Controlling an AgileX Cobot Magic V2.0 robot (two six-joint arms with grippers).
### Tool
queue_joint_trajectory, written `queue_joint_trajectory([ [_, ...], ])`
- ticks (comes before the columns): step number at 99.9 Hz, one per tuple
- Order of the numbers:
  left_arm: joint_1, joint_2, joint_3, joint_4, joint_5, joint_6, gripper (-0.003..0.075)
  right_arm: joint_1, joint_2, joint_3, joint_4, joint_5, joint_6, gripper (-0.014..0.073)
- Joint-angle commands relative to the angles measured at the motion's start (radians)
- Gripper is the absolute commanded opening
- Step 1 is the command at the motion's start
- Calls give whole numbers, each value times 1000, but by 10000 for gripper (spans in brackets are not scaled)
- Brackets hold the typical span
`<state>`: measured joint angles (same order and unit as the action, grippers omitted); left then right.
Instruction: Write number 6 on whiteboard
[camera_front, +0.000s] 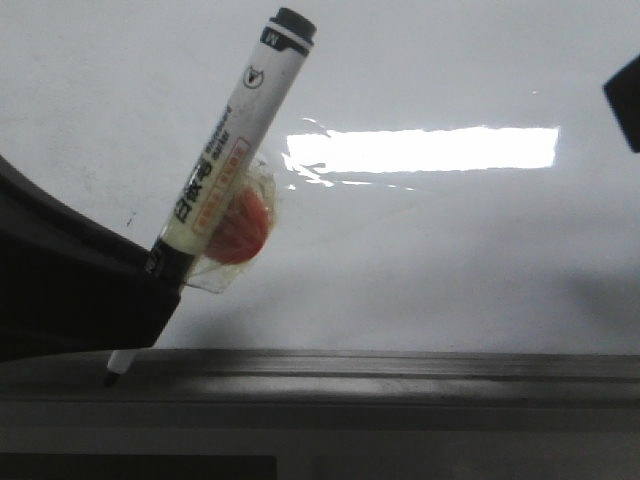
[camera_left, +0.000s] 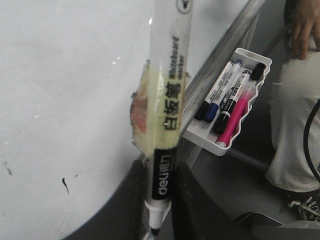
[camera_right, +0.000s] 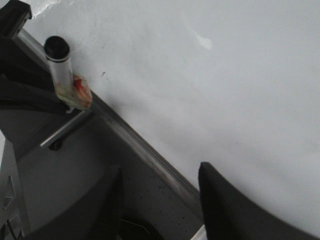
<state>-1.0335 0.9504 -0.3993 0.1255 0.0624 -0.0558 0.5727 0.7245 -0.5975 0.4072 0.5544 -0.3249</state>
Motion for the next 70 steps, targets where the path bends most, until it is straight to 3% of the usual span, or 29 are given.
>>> queue_joint_trajectory([
  [1, -8, -3, -34, 16, -92, -1, -19, 48, 50, -51, 23, -103, -13, 314],
  [41, -8, -3, -34, 33, -90, -1, -19, 302, 260, -133, 12, -308, -13, 314],
  [70, -45, -3, -34, 33, -90, -1, -19, 335, 350, -135, 12, -424, -13, 314],
])
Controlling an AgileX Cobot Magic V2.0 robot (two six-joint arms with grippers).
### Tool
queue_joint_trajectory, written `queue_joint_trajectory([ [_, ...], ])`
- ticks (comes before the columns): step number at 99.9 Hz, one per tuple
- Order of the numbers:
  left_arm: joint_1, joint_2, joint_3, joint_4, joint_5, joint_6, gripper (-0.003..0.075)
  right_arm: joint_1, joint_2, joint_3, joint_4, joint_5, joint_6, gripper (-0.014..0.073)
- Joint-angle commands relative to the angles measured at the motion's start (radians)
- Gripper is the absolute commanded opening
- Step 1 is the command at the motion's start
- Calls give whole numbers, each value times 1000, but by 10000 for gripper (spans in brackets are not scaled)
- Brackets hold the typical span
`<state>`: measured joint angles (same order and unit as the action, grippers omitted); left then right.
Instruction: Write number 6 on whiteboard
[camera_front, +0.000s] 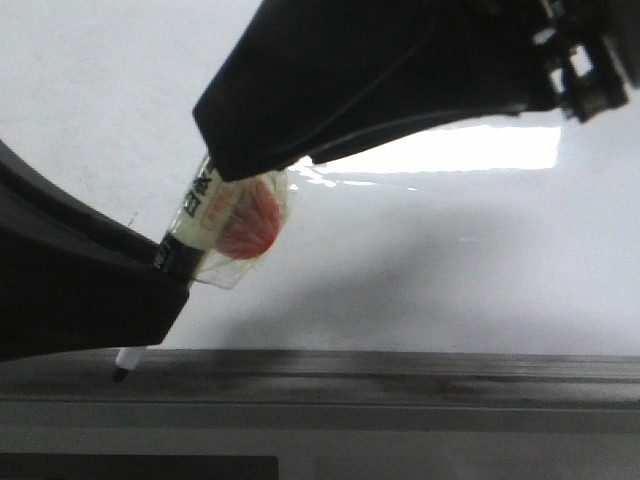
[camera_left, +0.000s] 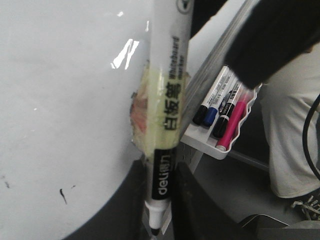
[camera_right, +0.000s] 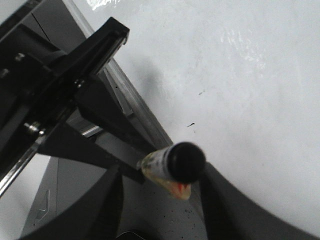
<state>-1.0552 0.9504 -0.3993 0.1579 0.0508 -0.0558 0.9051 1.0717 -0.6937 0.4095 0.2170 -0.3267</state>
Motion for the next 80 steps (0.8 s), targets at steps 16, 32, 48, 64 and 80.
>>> queue_joint_trajectory([
  [16, -59, -3, -34, 0, -78, -1, -19, 5, 12, -39, 12, -107, -11, 314],
  [32, -59, -3, -34, 0, -85, -1, -19, 5, 12, -39, 22, -87, -11, 213],
  [48, -59, -3, -34, 1, -90, -1, -18, 5, 12, -39, 74, -71, -9, -67],
  [64, -59, -3, -34, -18, -109, -3, 77, 5, 12, -39, 70, -82, -9, -67],
  [80, -55, -6, -34, -18, -134, -3, 350, 5, 12, -39, 77, -80, -9, -67],
])
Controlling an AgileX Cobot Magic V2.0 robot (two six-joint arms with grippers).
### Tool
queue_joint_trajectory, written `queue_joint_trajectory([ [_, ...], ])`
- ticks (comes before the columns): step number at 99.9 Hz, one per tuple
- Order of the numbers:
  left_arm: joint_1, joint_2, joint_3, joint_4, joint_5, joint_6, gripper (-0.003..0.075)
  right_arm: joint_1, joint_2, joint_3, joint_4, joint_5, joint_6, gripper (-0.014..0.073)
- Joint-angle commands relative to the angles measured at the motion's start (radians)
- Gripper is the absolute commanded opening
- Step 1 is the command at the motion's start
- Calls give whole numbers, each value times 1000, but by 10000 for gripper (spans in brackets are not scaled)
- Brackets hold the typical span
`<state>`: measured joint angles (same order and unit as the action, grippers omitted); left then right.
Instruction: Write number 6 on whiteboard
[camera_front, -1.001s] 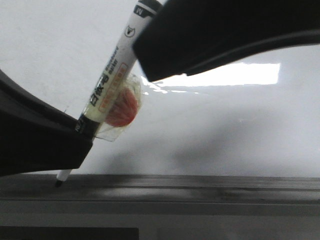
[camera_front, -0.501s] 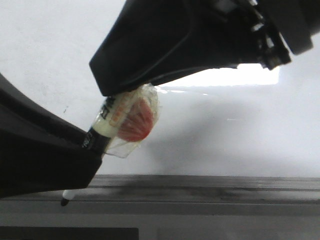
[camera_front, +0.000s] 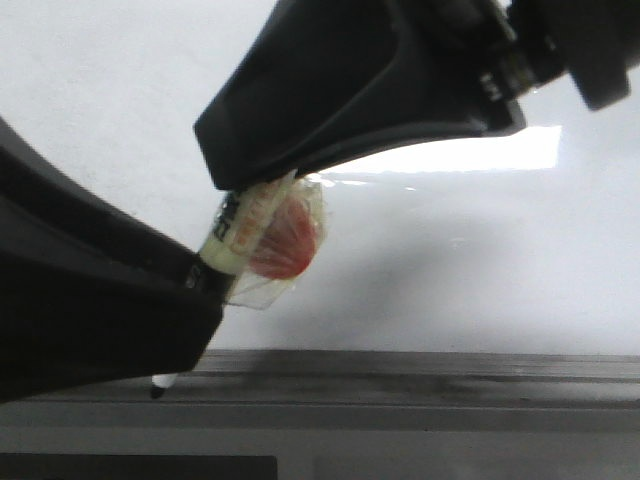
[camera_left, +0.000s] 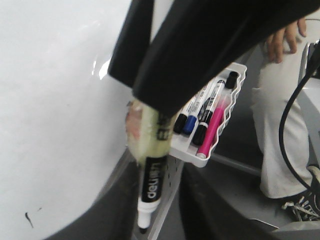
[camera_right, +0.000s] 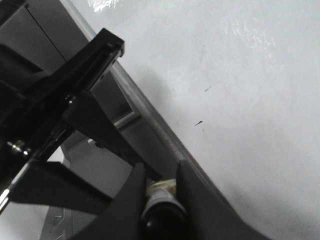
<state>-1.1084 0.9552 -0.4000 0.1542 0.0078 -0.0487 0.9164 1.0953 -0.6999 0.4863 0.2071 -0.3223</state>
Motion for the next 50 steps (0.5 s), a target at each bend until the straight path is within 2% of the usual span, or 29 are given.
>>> queue_joint_trajectory([
  [1, -2, -12, -33, -14, -91, -10, 365, -7, -11, -33, 0, -70, -14, -67],
  [6, 3, -25, -33, -17, -91, -10, 391, -7, -11, -33, 0, -70, -14, -67],
  [19, 42, -88, -33, -22, -86, -10, 389, -17, -23, -33, 2, -69, -14, -67],
  [33, 139, -202, -33, -47, -59, -10, 385, -65, -55, -66, 2, -43, -12, -67],
  [42, 227, -281, -33, -129, -59, -10, 330, -106, -75, -98, 2, -43, -12, -67],
  [50, 284, -328, -33, -134, -59, -10, 283, -151, -80, -132, 2, -45, -12, -67],
])
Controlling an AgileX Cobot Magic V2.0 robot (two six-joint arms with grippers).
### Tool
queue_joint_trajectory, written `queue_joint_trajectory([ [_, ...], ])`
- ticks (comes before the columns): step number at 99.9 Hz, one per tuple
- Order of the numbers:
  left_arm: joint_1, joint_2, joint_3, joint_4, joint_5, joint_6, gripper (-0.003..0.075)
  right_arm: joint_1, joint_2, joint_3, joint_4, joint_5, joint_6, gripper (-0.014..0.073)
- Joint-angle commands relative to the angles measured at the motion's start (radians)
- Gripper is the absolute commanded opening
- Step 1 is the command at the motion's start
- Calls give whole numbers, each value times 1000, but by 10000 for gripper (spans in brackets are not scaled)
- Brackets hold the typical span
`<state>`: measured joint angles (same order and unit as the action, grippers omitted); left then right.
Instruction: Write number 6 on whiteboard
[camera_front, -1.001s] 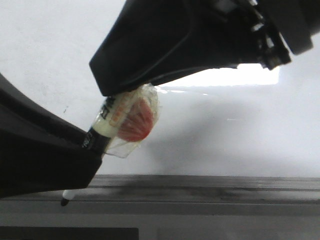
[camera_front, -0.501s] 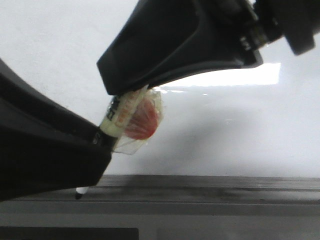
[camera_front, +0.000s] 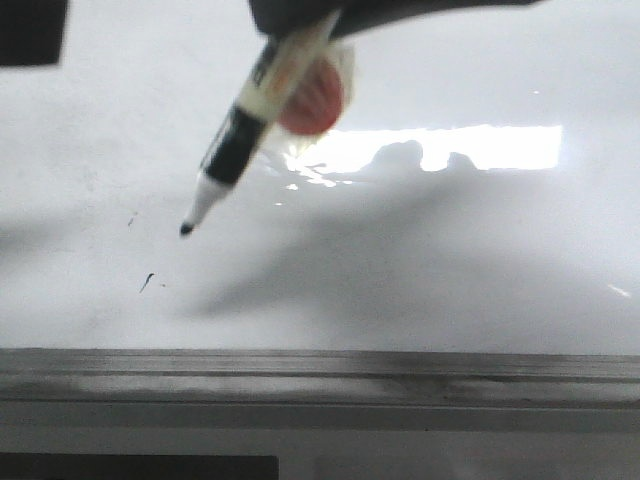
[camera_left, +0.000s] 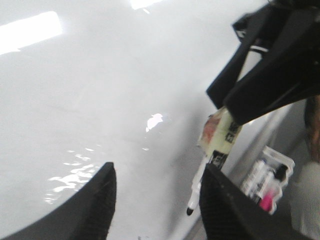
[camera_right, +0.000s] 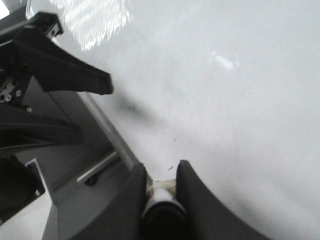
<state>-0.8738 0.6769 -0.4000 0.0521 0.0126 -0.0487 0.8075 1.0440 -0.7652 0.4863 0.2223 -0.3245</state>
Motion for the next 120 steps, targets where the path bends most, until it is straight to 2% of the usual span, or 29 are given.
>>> queue_joint_trajectory([
  [1, 58, -56, -33, -32, -64, -10, 277, -46, -28, -74, 2, -60, -10, -67],
  [16, 111, -88, -33, -32, -64, -10, 262, -121, -16, -133, 2, -92, -10, -67],
  [37, 111, -88, -33, -32, -64, -10, 262, -183, 62, -198, 2, -125, -10, -67],
  [50, 111, -88, -33, -32, -64, -10, 262, -184, 118, -203, 6, -156, -10, -67],
  [70, 111, -88, -33, -32, -64, -10, 262, -156, 206, -164, 46, -52, -10, -67],
  [86, 111, -88, -33, -30, -64, -10, 262, -129, 187, -132, 27, 38, -10, -65],
  [96, 111, -88, -33, -30, -64, -10, 262, -153, 136, -132, -2, 31, -10, -61],
  [109, 111, -88, -33, -30, -64, -10, 262, -176, 139, -174, -4, 16, -10, -61],
  [120, 111, -88, -33, -30, -62, -10, 262, -149, 199, -218, -4, 41, -13, -64],
])
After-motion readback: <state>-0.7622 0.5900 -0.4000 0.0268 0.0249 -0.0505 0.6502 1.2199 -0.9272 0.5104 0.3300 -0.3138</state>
